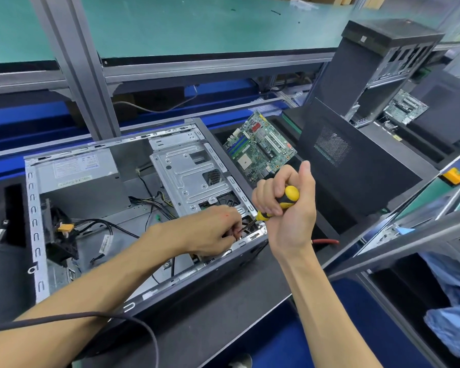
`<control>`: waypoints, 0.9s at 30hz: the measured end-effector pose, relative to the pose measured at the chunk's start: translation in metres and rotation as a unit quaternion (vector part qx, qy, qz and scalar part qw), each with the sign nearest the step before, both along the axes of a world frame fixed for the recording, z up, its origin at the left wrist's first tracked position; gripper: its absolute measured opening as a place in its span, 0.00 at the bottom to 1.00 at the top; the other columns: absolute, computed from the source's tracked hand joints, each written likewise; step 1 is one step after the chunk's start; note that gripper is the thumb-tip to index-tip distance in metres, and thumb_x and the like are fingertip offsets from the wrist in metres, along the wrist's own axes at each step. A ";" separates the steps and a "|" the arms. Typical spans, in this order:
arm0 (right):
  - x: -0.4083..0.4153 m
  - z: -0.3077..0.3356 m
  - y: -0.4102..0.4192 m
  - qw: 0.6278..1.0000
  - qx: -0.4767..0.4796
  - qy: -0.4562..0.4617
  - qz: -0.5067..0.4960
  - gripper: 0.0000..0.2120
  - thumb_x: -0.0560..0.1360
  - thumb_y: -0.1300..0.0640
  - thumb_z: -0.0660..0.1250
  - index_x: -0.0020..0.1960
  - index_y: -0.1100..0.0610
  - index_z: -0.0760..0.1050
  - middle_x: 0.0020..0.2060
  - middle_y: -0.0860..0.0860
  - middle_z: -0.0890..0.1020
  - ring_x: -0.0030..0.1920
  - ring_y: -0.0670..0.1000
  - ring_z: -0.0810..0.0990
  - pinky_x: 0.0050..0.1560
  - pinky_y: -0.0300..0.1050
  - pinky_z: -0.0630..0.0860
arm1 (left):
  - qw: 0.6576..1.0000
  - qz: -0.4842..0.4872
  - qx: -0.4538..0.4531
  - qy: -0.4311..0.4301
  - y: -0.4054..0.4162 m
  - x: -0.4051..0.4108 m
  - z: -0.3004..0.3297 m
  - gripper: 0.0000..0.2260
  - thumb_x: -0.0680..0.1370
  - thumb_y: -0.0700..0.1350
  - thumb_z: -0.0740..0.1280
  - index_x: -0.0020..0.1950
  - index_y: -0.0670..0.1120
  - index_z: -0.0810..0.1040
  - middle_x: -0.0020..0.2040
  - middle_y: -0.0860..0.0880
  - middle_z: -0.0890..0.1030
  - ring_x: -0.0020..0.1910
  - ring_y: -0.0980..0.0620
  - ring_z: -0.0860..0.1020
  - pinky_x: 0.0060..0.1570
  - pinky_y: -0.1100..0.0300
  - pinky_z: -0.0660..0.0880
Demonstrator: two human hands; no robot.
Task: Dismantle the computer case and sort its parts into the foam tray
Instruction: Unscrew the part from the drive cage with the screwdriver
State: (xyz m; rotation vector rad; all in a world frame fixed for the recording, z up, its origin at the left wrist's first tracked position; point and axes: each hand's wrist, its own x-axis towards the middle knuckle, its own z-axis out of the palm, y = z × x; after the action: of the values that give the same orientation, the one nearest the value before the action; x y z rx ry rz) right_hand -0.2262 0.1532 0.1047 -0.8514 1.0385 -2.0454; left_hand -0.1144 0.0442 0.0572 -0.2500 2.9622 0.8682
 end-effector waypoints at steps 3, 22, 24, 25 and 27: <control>-0.002 0.000 0.001 1.000 -0.001 0.001 0.004 0.27 0.86 0.48 0.46 0.31 0.55 0.64 0.19 0.47 0.62 0.22 0.49 0.57 0.28 0.44 0.58 | 0.995 0.094 -0.020 -0.008 -0.001 0.011 0.004 0.05 0.80 0.50 0.65 0.52 0.50 0.73 0.45 0.57 0.72 0.44 0.57 0.70 0.41 0.69 0.66; 0.004 -0.007 -0.002 0.998 0.034 0.000 0.044 0.27 0.86 0.48 0.48 0.30 0.56 0.63 0.19 0.47 0.60 0.22 0.48 0.55 0.28 0.44 0.54 | 0.813 0.310 0.479 -0.116 -0.011 0.087 -0.027 0.09 0.78 0.47 0.72 0.50 0.41 0.82 0.45 0.45 0.86 0.41 0.54 0.82 0.35 0.64 0.77; 0.005 -0.006 -0.002 0.998 0.036 -0.001 0.047 0.27 0.85 0.47 0.49 0.30 0.55 0.64 0.19 0.47 0.61 0.22 0.48 0.56 0.28 0.44 0.54 | 0.789 0.318 0.514 -0.106 -0.013 0.085 -0.025 0.08 0.78 0.44 0.71 0.49 0.39 0.82 0.46 0.42 0.86 0.42 0.52 0.83 0.31 0.64 0.77; 0.005 -0.006 -0.002 0.998 0.038 -0.002 0.048 0.27 0.85 0.47 0.49 0.30 0.55 0.64 0.19 0.47 0.61 0.22 0.47 0.56 0.27 0.43 0.55 | 0.782 0.323 0.522 -0.106 -0.013 0.084 -0.025 0.07 0.78 0.43 0.72 0.48 0.39 0.83 0.45 0.41 0.86 0.42 0.51 0.83 0.30 0.64 0.77; 0.006 -0.005 -0.002 0.998 0.043 -0.003 0.045 0.27 0.84 0.46 0.50 0.29 0.55 0.64 0.19 0.47 0.60 0.22 0.48 0.56 0.27 0.43 0.55 | 0.774 0.328 0.530 -0.108 -0.014 0.084 -0.025 0.05 0.77 0.42 0.72 0.46 0.40 0.84 0.46 0.40 0.86 0.42 0.51 0.83 0.28 0.63 0.76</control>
State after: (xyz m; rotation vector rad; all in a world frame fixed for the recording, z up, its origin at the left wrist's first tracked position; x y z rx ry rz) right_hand -0.2200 0.1515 0.1000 -0.8328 1.0581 -1.9135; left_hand -0.0304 0.0303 0.0320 -1.1871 1.6918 2.1723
